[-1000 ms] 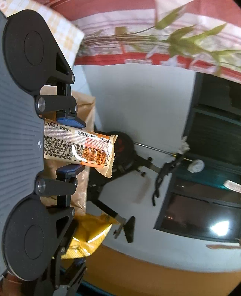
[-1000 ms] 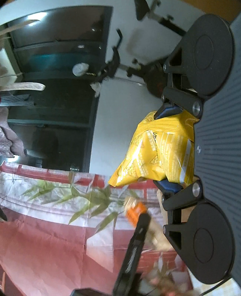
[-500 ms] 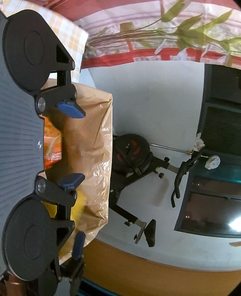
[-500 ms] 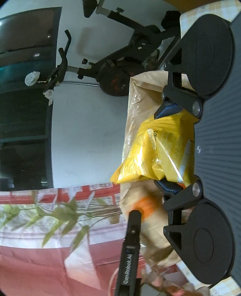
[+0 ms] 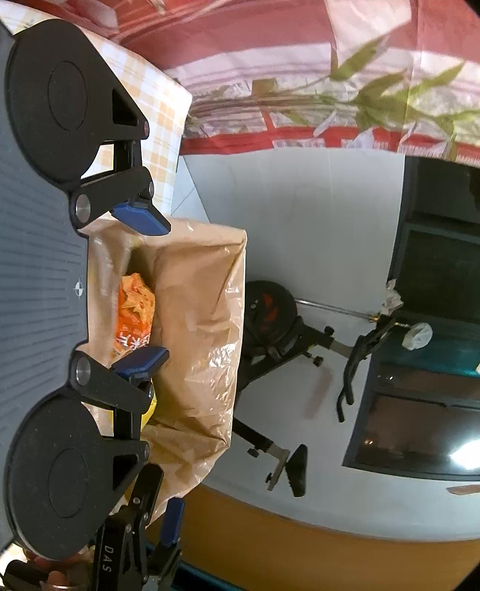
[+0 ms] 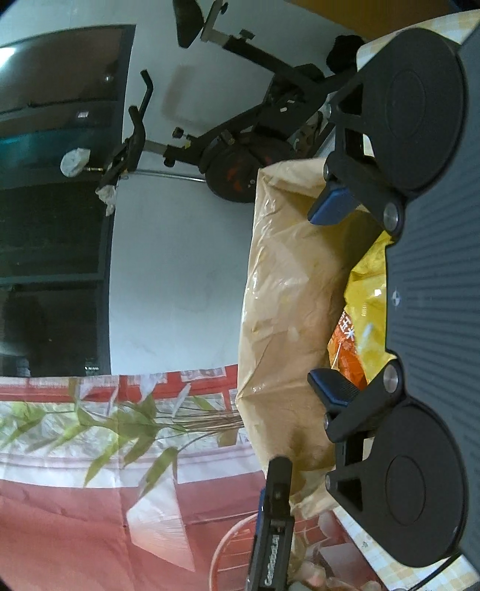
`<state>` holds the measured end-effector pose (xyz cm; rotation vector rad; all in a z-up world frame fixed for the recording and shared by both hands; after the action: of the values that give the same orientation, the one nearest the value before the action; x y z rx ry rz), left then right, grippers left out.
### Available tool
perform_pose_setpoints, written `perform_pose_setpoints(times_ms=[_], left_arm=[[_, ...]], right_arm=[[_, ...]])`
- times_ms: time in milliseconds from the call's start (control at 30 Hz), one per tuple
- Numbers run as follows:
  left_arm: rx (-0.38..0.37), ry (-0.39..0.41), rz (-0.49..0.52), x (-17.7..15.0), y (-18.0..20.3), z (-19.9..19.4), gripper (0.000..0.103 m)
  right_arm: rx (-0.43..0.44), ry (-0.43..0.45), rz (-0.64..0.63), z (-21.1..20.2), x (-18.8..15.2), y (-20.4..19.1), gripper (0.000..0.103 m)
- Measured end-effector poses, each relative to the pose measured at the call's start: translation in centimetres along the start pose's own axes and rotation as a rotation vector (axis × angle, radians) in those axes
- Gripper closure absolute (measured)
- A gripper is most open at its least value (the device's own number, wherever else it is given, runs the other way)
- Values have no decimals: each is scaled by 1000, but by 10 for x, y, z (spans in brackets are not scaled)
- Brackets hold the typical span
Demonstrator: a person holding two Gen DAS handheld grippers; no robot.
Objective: Organize snacks
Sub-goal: 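Open both grippers to drop the bread bar and chip bag into the box, then move both tools back from the box to the remaining snacks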
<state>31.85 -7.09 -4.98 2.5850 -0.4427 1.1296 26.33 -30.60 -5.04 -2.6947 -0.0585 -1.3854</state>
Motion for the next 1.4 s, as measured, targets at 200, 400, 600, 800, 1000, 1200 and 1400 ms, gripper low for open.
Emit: perform_pose_setpoints(times_ms=[200,400,600,800,1000,1200,1400], left_arm=[[6,48,-23,-20,-1,-25,34],[42,83,-22,-38,-4,-43,34],[56,94,-71,-64,-16,-53,34],[97,32,-81,-91,-27,-42,34],[113,-4,-109,-115,-36,-35,34],[100,-80,-166,-140,-41,-23,34],[81,-145,-201,-162,-41,-11,34]], right_arm=[[-27,47,-5,-25,-21,-4,16],[-39,80,-3,-43,-42,-8,16],[-28,55,8,-47,-65,-14,16],[-11,10,17,-46,-87,-17,16],[-7,-40,27,-43,-106,-14,16],[-7,-95,29,-39,-126,-12,16],[7,-175,10,-27,-157,-21,17]])
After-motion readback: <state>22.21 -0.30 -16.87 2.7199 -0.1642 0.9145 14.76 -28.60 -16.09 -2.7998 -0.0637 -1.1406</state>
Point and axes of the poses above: each gripper's, at about its wrist camera, not at the fingertips, and z roughly the way its jaws point, y to its right, x to its top, the point moved 4 cm from there along z, roughly the way its jaws point, and after that the axes turned 13 degrees about -y, right-handed, at the moved point
